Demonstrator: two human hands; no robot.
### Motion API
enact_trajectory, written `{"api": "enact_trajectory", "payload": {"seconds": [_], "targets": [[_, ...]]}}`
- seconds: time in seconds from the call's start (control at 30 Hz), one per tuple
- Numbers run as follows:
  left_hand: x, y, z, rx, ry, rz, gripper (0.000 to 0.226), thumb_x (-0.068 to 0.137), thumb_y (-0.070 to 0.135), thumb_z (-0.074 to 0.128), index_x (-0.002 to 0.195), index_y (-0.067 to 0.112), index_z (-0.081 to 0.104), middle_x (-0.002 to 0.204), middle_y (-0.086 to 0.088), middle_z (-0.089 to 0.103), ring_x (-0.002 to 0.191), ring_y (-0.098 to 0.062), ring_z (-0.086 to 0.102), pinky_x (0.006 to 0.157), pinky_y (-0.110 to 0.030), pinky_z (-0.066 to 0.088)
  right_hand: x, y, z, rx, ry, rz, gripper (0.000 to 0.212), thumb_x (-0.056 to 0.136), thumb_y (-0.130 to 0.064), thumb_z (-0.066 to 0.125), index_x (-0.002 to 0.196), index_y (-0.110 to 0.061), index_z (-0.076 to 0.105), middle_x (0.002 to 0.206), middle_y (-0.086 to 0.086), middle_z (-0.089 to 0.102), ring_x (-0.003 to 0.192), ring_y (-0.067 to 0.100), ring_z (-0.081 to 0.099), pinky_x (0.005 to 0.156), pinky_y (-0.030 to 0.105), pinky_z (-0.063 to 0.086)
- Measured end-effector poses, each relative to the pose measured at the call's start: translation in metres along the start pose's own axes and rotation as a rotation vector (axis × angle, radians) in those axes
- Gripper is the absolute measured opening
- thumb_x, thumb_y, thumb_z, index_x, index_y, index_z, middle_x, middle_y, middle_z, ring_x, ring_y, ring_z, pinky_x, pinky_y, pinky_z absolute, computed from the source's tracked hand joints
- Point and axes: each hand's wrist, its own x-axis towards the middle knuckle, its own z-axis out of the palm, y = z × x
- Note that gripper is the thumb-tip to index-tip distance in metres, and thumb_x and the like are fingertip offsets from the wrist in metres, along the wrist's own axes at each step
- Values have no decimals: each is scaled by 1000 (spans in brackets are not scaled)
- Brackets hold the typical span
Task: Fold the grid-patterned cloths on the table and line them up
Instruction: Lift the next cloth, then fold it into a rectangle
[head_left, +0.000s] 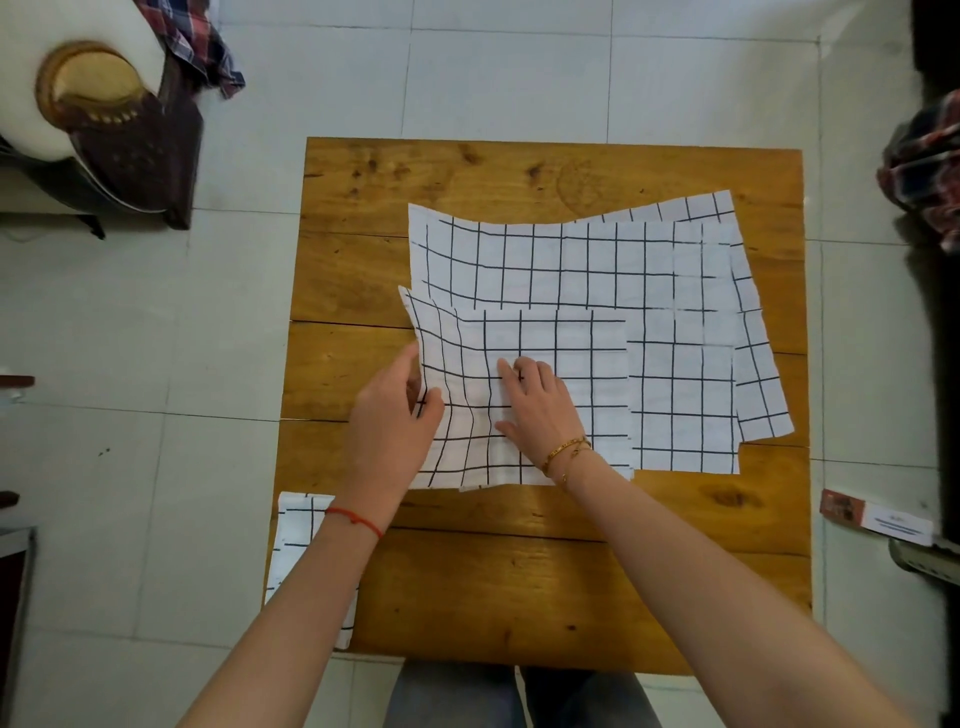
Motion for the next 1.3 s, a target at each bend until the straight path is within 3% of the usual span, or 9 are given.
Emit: {"api": "enact_trajectory", "payload": {"seconds": [0.13, 0.3, 0.47, 0.57, 0.67, 0.83, 1.03, 1.2, 1.3], "targets": [[-6, 14, -2, 49, 56, 25, 56, 91, 23, 63, 143, 24, 42, 104, 4, 60, 91, -13, 60, 79, -31, 58, 1, 0, -2, 2, 10, 3, 85, 74, -47, 72, 141, -14, 33, 127, 13, 45, 115, 29, 44, 95, 39, 44], [-12, 24, 4, 67, 16, 129, 54, 92, 22, 62, 142, 24, 43, 117, 6, 60, 94, -8, 57, 81, -18, 46, 2, 1, -3, -20, -6, 23, 88, 74, -51, 70, 144, -16, 28, 127, 13, 44, 114, 28, 44, 95, 39, 42], [-11, 32, 22, -67, -155, 138, 58, 91, 23, 63, 143, 33, 40, 88, 18, 53, 81, -5, 59, 74, -16, 54, 2, 7, -4, 57, 5, 28, 79, 77, -47, 68, 141, -16, 34, 123, 11, 46, 109, 27, 45, 91, 38, 45], [-10, 38, 38, -128, -230, 175, 58, 91, 22, 62, 143, 31, 40, 80, 15, 51, 77, -3, 57, 74, -22, 57, -4, 20, -15, 296, 84, 82, 50, 87, -31, 60, 131, -12, 46, 117, 9, 51, 104, 24, 47, 91, 36, 45], [-9, 47, 59, -201, -268, 201, 57, 91, 20, 63, 143, 26, 43, 79, 12, 51, 76, -6, 57, 76, -24, 55, -15, 37, -31, 651, 174, 297, 21, 96, -29, 46, 107, -17, 60, 95, -3, 61, 82, 12, 55, 77, 32, 49], [-4, 64, 102, -259, -322, 188, 57, 91, 19, 62, 144, 24, 41, 81, 12, 54, 76, -5, 55, 75, -21, 52, -28, 65, -56, 1255, 330, 657, 49, 99, -44, 35, 83, -12, 69, 73, 8, 71, 68, 19, 65, 64, 30, 52], [-7, 65, 130, -255, -471, 218, 62, 91, 20, 63, 147, 20, 36, 109, 6, 58, 104, -10, 56, 91, -33, 52, -31, 99, -49, 1063, 224, 662, 19, 86, -27, 65, 86, -9, 69, 73, 3, 70, 69, 16, 67, 73, 38, 58], [-6, 41, 120, -124, -343, 234, 52, 93, 14, 55, 143, 24, 40, 122, 7, 51, 116, -5, 47, 100, -20, 41, -25, 105, -42, 1001, 151, 710, 9, 79, -19, 72, 85, -13, 69, 71, 8, 68, 72, 18, 66, 75, 27, 56], [4, 17, 111, 13, -246, 238, 54, 94, 12, 53, 144, 22, 38, 139, 4, 42, 131, -9, 36, 110, -22, 28, -21, 104, -40, 914, 162, 716, 3, 81, -16, 69, 82, -14, 67, 64, -1, 60, 66, 13, 59, 69, 19, 48]]}}
